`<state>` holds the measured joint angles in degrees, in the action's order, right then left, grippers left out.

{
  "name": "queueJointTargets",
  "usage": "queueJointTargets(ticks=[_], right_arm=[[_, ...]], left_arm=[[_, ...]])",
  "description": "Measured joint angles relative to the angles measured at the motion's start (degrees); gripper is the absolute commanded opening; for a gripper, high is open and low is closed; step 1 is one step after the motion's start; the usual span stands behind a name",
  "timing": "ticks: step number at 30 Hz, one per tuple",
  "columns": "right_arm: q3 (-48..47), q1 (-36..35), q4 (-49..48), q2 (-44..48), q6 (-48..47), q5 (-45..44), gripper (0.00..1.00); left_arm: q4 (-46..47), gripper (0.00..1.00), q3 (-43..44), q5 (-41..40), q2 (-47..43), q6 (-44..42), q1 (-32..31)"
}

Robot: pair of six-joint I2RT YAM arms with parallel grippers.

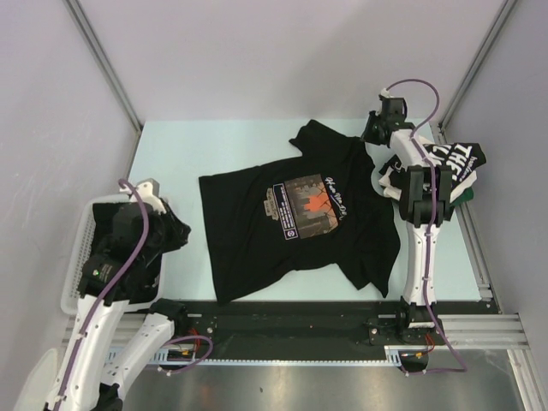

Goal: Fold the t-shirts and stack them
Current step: Flatten out the tshirt

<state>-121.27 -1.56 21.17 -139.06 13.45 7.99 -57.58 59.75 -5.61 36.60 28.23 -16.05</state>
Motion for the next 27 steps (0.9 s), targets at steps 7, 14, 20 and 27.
queueJointTargets(ticks=[7,14,20,27], right_arm=[[0.81,-1.81,0.96,9.6,-0.11,0.37,0.27],[2.8,-4.24,0.72,26.6,0.04,1.18,0.29],[14.29,-6.01,0.11,42.86,1.44,3.5,0.29],[23.65,-9.18,2.27,50.66,0.31,2.64,0.29]], left_arm=[[10.1,0.23,-7.08,-0.07,7.13,-2.05,0.0],[22.49,0.47,-6.34,-2.03,27.96,-6.01,0.04],[26.95,0.57,3.26,-6.69,44.59,-9.68,0.81],[32.35,0.61,16.22,-7.74,59.65,-12.33,4.46]])
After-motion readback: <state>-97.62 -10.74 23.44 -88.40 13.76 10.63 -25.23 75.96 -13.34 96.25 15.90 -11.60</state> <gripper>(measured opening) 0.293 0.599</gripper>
